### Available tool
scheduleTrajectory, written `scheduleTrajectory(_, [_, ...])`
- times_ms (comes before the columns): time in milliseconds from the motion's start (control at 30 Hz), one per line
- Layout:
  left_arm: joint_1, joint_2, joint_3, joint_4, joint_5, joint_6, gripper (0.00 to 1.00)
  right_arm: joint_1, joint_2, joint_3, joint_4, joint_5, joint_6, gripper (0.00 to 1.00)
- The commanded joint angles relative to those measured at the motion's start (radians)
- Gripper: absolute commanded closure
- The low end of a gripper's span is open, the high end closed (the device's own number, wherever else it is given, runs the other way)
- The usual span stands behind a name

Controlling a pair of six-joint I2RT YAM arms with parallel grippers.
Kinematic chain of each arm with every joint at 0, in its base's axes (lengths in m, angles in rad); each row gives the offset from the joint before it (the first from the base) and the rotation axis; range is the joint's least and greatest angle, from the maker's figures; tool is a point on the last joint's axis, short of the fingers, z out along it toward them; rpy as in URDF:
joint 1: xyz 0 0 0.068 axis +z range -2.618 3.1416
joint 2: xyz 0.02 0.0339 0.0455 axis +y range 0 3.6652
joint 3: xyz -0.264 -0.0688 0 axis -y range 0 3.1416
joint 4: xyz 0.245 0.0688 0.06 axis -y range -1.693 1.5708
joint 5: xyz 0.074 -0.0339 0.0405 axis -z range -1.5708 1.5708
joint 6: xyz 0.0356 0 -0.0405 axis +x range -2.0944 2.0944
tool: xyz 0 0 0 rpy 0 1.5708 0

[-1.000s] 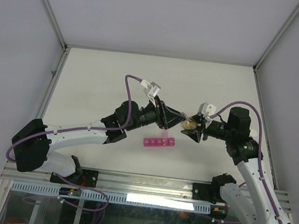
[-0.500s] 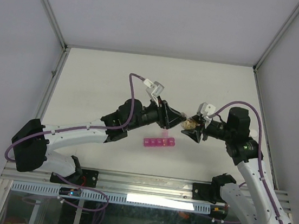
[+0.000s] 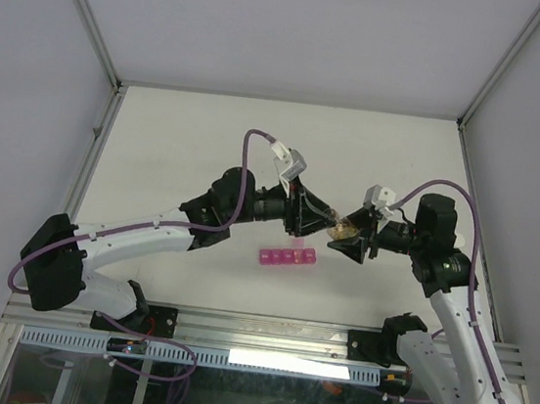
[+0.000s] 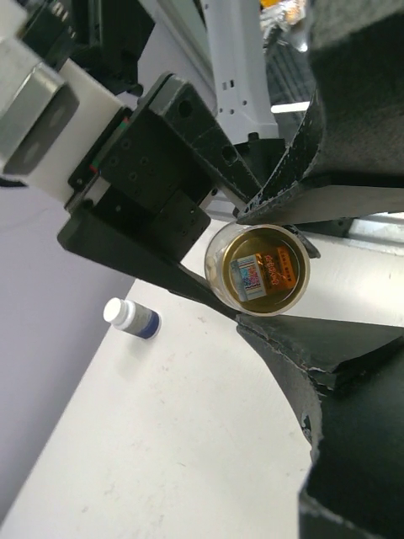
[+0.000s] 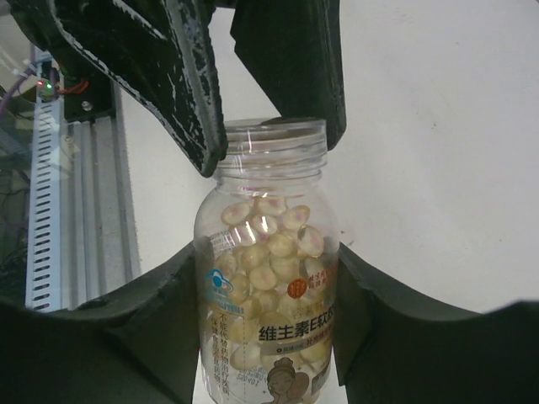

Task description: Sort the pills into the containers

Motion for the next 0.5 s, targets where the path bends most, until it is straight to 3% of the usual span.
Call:
scheduleTrajectory(0, [0.018,0.04,0.055,-0.128,0.303,0.213,0.78,-0.024,-0.011,0.071,0.112,-0.151,0.053,1.0])
scheduleTrajectory(167, [0.083,0.141,0.19,-0.359,0.54,0.414,0.79,-0.036,-0.015,0.066,0.111,-0.188,0.057,1.0])
scheduleTrajectory(367, [0.101,0.197,0.289,-0.429,0.569,0.44,0.77,-0.04,-0.018,0.063,0.111,-0.19,0.054,1.0])
scheduleTrajectory(467, [0.105,0.183,0.295,-0.393,0.536,0.395,0.65,-0.04,-0.021,0.062,0.111,-0.183,0.051,1.0])
